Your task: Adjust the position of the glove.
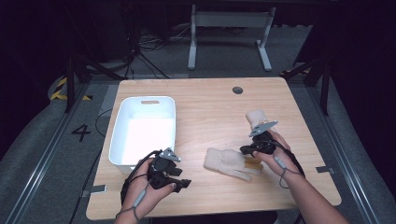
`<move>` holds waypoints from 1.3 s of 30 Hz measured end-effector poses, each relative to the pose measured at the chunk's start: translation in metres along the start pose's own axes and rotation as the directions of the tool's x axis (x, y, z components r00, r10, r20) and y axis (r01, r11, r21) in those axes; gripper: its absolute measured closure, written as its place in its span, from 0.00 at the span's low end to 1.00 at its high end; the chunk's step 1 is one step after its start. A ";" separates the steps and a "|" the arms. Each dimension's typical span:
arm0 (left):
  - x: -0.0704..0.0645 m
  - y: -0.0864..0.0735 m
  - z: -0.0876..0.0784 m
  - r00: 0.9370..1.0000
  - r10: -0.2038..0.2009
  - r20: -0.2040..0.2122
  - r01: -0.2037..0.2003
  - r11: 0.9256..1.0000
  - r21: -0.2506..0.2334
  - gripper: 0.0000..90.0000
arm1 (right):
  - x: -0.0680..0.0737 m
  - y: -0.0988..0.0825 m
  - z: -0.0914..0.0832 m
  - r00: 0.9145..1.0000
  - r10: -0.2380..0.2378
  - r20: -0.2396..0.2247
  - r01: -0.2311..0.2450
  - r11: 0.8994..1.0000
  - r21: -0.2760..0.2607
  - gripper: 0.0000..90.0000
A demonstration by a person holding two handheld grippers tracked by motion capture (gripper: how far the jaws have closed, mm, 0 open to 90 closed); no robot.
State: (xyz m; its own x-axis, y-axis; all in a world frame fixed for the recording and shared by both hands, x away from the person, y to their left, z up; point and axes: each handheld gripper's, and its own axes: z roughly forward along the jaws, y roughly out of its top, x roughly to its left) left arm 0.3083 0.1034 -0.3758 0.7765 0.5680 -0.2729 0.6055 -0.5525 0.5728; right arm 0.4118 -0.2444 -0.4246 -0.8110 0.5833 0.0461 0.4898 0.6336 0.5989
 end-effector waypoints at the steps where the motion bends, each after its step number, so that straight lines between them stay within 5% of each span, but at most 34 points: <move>1: 0.000 0.000 0.000 1.000 0.000 -0.001 0.000 1.000 0.000 0.55 | 0.009 0.004 0.006 1.000 -0.025 -0.012 0.025 1.000 -0.004 0.97; 9: 0.001 0.000 -0.002 1.000 -0.008 -0.012 0.008 1.000 -0.011 0.55 | 0.020 0.021 0.012 0.999 -0.031 -0.006 0.031 0.996 -0.078 0.97; 14: 0.003 0.002 -0.001 1.000 -0.004 -0.006 0.004 1.000 -0.016 0.55 | 0.020 0.029 0.027 0.999 -0.054 0.000 0.053 0.998 -0.040 0.97; 20: 0.008 0.004 0.004 1.000 -0.004 0.005 0.004 1.000 -0.012 0.55 | 0.035 0.028 0.032 0.988 -0.132 -0.082 0.132 0.991 -0.005 0.97; 21: 0.008 0.004 0.006 1.000 -0.005 0.008 0.005 1.000 -0.006 0.55 | 0.039 0.027 0.029 0.980 -0.146 -0.135 0.148 0.989 0.002 0.97; 24: 0.008 0.005 0.006 1.000 -0.003 0.009 0.003 1.000 -0.008 0.55 | 0.042 0.026 0.023 0.977 -0.157 -0.145 0.156 0.988 -0.017 0.96; 30: 0.005 0.010 0.003 1.000 0.013 0.018 -0.012 1.000 -0.019 0.55 | 0.033 0.022 -0.011 0.992 -0.097 -0.086 0.088 0.991 -0.103 0.92; 34: 0.007 0.012 0.004 1.000 0.016 0.022 -0.016 1.000 -0.015 0.55 | 0.013 0.010 -0.036 1.000 0.000 0.003 0.000 0.991 -0.131 0.87; 39: 0.010 0.015 0.000 1.000 0.004 0.024 -0.003 0.999 -0.037 0.55 | -0.007 -0.002 -0.055 0.992 0.096 0.076 -0.083 0.983 -0.163 0.83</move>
State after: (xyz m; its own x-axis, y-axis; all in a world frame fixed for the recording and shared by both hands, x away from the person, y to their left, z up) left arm 0.3249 0.1007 -0.3702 0.7830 0.5507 -0.2891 0.5960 -0.5312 0.6022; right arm 0.3990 -0.2779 -0.3818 -0.7334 0.6785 0.0422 0.4961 0.4916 0.7157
